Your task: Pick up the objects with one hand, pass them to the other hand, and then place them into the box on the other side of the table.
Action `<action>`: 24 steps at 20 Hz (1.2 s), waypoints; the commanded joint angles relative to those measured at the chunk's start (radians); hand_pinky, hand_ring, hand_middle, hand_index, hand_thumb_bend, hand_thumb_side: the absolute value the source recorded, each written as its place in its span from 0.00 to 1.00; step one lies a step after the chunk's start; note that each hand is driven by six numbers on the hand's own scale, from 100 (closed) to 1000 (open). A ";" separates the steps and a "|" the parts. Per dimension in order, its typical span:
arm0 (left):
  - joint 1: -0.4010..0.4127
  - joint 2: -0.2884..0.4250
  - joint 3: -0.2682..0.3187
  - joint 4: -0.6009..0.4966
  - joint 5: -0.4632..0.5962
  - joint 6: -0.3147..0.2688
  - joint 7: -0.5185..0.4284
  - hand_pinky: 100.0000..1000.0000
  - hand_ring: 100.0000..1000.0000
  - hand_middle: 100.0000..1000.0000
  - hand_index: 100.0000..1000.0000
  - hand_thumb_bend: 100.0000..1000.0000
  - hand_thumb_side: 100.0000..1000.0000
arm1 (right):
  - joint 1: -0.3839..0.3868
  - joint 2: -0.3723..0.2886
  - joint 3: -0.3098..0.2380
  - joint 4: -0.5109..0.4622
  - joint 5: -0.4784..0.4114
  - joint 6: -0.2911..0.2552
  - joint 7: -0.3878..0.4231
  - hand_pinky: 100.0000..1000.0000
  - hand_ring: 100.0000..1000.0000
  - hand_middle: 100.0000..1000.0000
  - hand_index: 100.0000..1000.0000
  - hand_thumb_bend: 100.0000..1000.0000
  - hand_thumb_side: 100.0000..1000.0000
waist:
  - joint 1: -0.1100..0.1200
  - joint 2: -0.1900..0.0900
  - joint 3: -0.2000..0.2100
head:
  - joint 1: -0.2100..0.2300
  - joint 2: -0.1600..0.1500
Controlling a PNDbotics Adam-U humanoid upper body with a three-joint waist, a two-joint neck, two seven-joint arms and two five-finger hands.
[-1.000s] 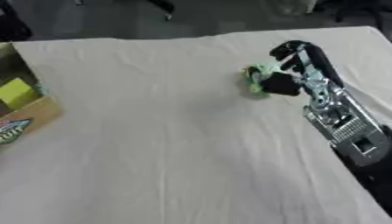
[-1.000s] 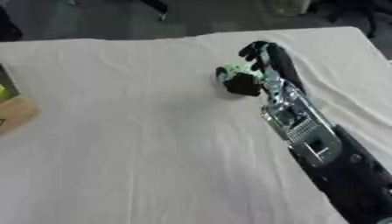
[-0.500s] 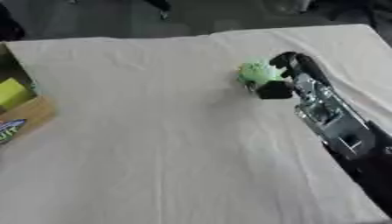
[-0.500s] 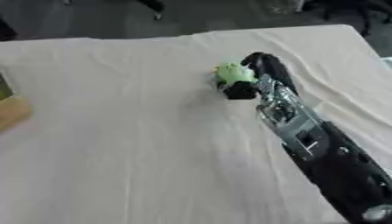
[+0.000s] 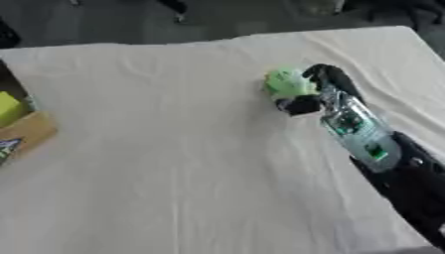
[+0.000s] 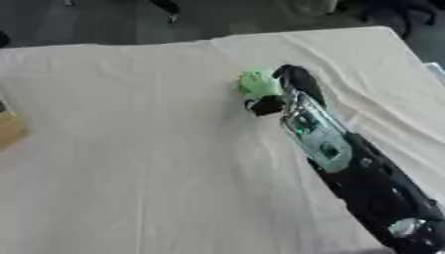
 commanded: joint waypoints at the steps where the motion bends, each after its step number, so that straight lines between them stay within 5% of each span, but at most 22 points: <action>1: -0.006 0.038 0.011 -0.011 0.006 0.004 0.002 0.59 0.72 0.65 0.80 0.14 0.49 | -0.032 0.004 -0.007 0.032 0.066 -0.001 0.017 0.85 0.79 0.77 0.80 0.55 0.07 | 0.001 -0.024 0.001 | -0.009 -0.010; 13: 0.008 0.045 0.011 -0.005 0.007 0.009 0.002 0.59 0.72 0.65 0.79 0.14 0.49 | -0.128 -0.032 -0.003 0.063 0.179 -0.001 0.184 0.87 0.81 0.80 0.82 0.55 0.11 | -0.006 -0.031 -0.005 | -0.005 0.002; 19: 0.013 0.047 0.011 0.005 0.006 0.012 0.001 0.59 0.72 0.65 0.79 0.14 0.50 | -0.181 -0.040 0.003 0.137 0.152 -0.001 0.347 0.87 0.83 0.81 0.83 0.54 0.13 | -0.009 -0.033 -0.007 | 0.001 0.007; 20: 0.015 0.047 0.012 0.007 0.007 0.013 0.001 0.59 0.72 0.65 0.79 0.14 0.50 | -0.184 -0.043 0.000 0.143 0.139 -0.001 0.369 0.87 0.83 0.81 0.83 0.50 0.20 | -0.009 -0.033 -0.007 | 0.002 0.008; 24: 0.019 0.047 0.013 0.012 0.009 0.016 -0.001 0.59 0.72 0.65 0.79 0.14 0.50 | -0.186 -0.056 -0.014 0.149 0.108 -0.001 0.408 0.86 0.82 0.80 0.83 0.50 0.22 | -0.010 -0.033 -0.009 | 0.006 0.008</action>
